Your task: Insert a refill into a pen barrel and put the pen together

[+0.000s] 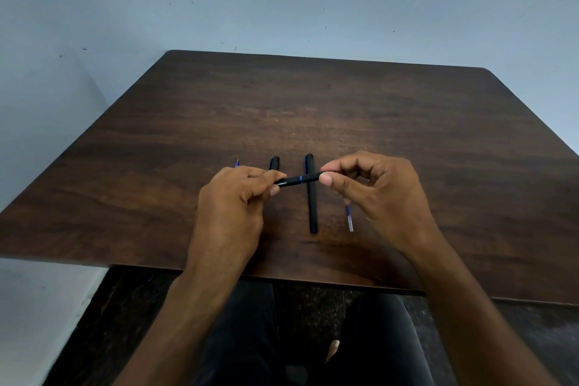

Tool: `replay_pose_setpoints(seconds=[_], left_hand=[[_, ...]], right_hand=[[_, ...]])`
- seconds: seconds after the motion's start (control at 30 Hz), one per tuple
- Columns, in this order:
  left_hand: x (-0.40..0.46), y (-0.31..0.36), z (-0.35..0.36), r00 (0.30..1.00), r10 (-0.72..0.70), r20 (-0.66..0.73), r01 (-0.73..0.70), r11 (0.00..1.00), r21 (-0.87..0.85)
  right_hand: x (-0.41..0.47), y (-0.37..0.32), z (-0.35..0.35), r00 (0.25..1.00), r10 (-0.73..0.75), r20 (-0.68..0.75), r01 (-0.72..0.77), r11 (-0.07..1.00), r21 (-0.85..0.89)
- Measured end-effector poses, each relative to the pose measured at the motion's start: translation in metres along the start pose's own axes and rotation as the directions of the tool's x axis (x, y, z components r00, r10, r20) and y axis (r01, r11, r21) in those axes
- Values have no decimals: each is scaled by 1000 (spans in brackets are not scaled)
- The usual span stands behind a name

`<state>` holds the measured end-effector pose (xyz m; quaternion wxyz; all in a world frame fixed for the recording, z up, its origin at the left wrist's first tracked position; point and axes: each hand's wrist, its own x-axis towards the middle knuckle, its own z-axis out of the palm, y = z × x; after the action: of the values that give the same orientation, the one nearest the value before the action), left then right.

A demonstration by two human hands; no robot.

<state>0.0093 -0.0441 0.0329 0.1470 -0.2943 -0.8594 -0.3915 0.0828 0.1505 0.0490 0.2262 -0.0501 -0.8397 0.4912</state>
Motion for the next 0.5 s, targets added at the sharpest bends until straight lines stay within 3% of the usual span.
replay_pose_setpoints(seconds=[0.33, 0.5], left_hand=[[-1, 0, 2, 1000, 10, 4, -10, 1000, 15], [-1, 0, 3, 1000, 5, 2, -5, 1000, -6]], right_hand=[[-2, 0, 2, 998, 35, -52, -35, 999, -4], [-2, 6, -3, 996, 26, 88, -44, 978, 203]])
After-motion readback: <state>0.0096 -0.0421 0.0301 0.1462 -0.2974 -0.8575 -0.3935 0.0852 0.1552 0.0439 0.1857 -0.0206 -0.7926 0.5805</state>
